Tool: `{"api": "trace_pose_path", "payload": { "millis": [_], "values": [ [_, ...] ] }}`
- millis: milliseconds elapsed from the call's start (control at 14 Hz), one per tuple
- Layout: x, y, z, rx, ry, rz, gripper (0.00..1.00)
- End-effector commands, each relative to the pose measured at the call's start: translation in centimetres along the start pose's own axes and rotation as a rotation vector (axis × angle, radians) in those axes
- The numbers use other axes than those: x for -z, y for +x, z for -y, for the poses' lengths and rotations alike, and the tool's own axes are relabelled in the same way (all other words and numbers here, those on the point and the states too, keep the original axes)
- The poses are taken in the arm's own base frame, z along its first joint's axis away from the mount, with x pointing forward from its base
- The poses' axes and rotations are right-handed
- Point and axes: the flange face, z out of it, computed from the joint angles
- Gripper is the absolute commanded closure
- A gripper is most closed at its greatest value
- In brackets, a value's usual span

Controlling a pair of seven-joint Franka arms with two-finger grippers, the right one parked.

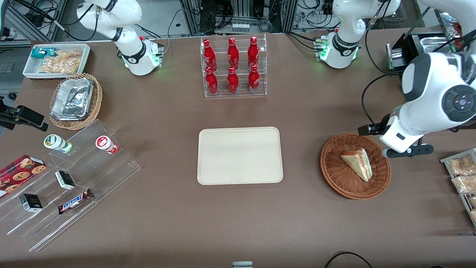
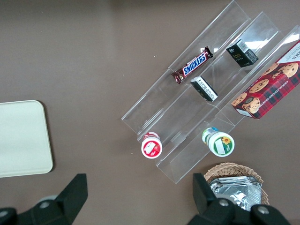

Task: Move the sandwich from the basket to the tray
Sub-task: 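Lower the open left gripper over the sandwich in the wicker basket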

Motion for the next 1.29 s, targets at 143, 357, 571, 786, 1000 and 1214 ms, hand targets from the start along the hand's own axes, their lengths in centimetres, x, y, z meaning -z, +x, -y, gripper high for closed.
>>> {"api": "trace_pose_path", "payload": {
  "millis": [143, 357, 571, 786, 1000, 1214],
  "values": [
    [-6.4, 0.3, 2.1, 0.038, -0.015, -0.066, 0.00],
    [-10.6, 0.4, 2.9, 0.133, -0.048, -0.128, 0.00],
    [-13.7, 0.4, 2.9, 0.278, -0.083, -0.184, 0.00],
    [-15.0, 1.4, 2.7, 0.480, -0.122, -0.208, 0.00],
    [-16.6, 2.3, 2.5, 0.672, -0.168, -0.235, 0.00],
    [-17.6, 2.3, 2.3, 0.696, -0.168, -0.221, 0.04]
  ]
}}
